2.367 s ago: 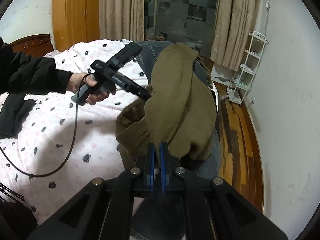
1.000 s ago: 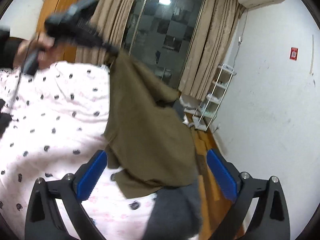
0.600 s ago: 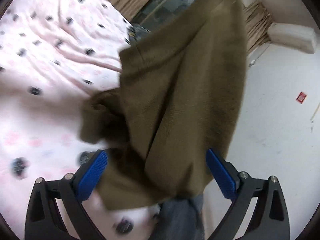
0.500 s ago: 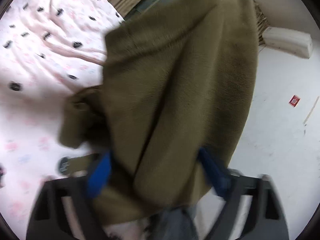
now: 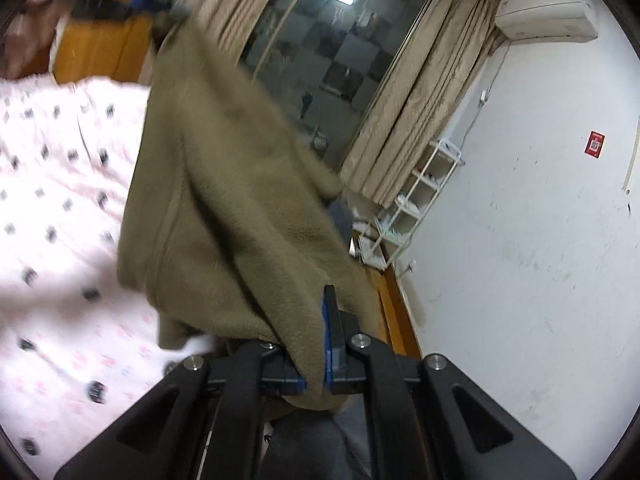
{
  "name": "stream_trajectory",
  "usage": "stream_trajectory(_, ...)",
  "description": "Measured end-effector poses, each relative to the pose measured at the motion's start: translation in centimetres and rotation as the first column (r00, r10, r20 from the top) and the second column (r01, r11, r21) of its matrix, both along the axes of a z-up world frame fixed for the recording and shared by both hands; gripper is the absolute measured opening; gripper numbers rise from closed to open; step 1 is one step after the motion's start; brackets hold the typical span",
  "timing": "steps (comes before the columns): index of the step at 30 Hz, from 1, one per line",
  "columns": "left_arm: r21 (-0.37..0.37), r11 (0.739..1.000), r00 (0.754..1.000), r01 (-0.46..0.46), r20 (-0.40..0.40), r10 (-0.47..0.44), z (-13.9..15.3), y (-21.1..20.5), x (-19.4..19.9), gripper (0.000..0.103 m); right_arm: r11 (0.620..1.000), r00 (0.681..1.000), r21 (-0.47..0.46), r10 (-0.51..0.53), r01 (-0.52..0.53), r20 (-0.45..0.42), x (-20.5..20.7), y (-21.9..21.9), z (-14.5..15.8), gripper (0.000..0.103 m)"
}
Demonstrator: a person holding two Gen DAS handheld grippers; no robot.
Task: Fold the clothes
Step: 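Hold the sweatshirt up with both grippers and shake it open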
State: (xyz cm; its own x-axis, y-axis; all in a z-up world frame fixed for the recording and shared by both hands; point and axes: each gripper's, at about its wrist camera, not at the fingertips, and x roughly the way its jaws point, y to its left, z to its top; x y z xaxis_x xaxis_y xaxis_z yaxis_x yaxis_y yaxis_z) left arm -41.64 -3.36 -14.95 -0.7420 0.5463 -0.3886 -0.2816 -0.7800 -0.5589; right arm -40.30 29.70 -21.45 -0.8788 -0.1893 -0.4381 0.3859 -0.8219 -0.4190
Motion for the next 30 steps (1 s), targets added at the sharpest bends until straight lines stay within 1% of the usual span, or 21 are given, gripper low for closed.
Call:
stream_trajectory(2,0.007,1.0,0.999,-0.02,-0.028,0.02,1.9,-0.8,2.2,0.004,0.999,1.0,-0.025,0.025,-0.025,-0.019,1.7,0.3,4.0,0.006)
stream_trajectory(6,0.02,0.998,0.994,-0.057,-0.097,0.059,6.9,-3.2,8.8,0.004,0.996,0.994,-0.038,0.083,-0.086,-0.064,5.9,-0.5,12.1,0.006)
stream_trajectory(9,0.032,0.996,0.985,-0.085,-0.148,0.089,10.7,-4.9,13.8,0.004,0.991,0.986,-0.008,0.132,-0.134,-0.104,9.9,-2.4,17.7,0.006)
stream_trajectory(13,0.049,0.991,0.968,-0.121,-0.214,0.128,15.8,-7.2,20.4,0.004,0.983,0.972,-0.011,0.181,-0.185,-0.147,15.9,-5.0,24.3,0.006)
stream_trajectory(16,0.054,0.988,0.954,-0.146,-0.256,0.155,19.2,-8.7,25.4,0.004,0.975,0.958,-0.012,0.217,-0.224,-0.188,20.6,-7.0,28.5,0.006)
stream_trajectory(20,0.023,0.983,0.943,-0.18,-0.279,0.18,22.4,-9.7,32.0,0.004,0.96,0.934,0.007,0.275,-0.281,-0.227,26.9,-9.7,33.3,0.005)
stream_trajectory(28,-0.036,0.968,0.918,-0.249,-0.328,0.224,28.7,-11.7,45.4,0.004,0.92,0.904,0.034,0.391,-0.391,-0.171,42.4,-12.0,35.9,0.005)
stream_trajectory(30,-0.041,0.965,0.92,-0.26,-0.313,0.235,29.1,-11.5,48.5,0.004,0.907,0.894,0.039,0.419,-0.418,-0.156,46.3,-12.6,36.4,0.005)
